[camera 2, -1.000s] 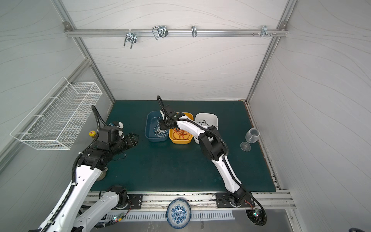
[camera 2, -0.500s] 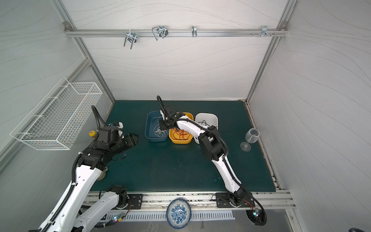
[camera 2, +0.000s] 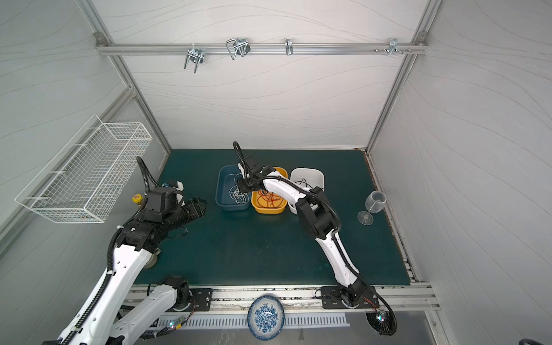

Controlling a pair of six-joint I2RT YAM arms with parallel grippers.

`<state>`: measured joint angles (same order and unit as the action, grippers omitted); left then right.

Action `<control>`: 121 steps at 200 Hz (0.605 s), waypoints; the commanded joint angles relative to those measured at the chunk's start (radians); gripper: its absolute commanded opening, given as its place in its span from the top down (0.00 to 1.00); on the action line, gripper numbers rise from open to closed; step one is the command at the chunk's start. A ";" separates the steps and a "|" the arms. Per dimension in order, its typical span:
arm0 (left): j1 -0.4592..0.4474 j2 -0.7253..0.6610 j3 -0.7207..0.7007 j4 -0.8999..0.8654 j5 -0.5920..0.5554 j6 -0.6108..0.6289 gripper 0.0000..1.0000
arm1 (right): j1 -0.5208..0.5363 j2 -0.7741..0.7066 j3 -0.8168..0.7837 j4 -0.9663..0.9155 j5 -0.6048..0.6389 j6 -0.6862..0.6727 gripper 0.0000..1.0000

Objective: Untangle and sort cables by color
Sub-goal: Place the cable in the container.

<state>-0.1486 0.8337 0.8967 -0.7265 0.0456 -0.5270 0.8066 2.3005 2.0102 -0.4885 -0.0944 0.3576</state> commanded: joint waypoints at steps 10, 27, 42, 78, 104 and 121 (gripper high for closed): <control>0.009 0.002 0.008 0.034 0.010 -0.003 0.33 | 0.020 -0.108 0.055 -0.041 0.034 -0.052 0.70; 0.010 0.002 0.006 0.035 0.009 -0.002 0.33 | 0.024 -0.150 0.056 -0.054 0.043 -0.065 0.65; 0.010 0.005 0.007 0.034 0.010 -0.001 0.33 | 0.031 -0.200 0.048 -0.066 0.068 -0.087 0.58; 0.010 0.001 -0.003 0.048 0.019 0.001 0.33 | 0.046 -0.374 -0.041 -0.064 0.145 -0.144 0.39; 0.009 0.008 -0.003 0.047 0.029 0.003 0.33 | 0.049 -0.552 -0.201 -0.006 0.203 -0.152 0.26; 0.011 0.007 -0.001 0.045 0.026 0.004 0.33 | 0.047 -0.683 -0.327 0.033 0.234 -0.173 0.15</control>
<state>-0.1440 0.8394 0.8898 -0.7231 0.0643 -0.5266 0.8494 1.7569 1.8141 -0.4973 0.0639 0.2295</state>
